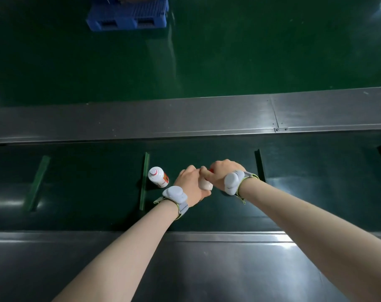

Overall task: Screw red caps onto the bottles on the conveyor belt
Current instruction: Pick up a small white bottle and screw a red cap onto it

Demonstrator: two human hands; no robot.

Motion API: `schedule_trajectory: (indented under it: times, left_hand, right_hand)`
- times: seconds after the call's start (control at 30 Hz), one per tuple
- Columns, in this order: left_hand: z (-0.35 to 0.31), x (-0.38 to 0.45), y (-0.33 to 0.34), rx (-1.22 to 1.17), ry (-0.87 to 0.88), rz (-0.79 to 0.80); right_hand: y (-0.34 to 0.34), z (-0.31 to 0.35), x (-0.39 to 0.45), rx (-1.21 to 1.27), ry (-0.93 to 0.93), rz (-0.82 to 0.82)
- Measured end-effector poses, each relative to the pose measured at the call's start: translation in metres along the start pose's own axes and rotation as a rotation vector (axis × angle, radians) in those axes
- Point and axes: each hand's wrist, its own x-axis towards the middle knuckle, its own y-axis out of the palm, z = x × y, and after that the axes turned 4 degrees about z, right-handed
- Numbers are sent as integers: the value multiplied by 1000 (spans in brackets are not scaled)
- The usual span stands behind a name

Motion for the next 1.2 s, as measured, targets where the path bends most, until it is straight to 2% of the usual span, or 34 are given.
schedule_trajectory:
  times: [0.27,0.4,0.57,0.8,1.2]
  left_hand:
    - [33,17,38,-202,-7,-55]
    - [59,28,58,-199,-76,-16]
    - [98,31,69,-167,-152,-26]
    - [144,34,75,-101,-256,-76]
    - [194,49,91,-40,-366,-67]
  right_hand:
    - [3,1,36,153,31,220]
    - [17,3,58,58,64,264]
    - [41,8,93,-195,124,251]
    - [64,-1,132,-14,161,126]
    - [96,5,188,-32,244,52]
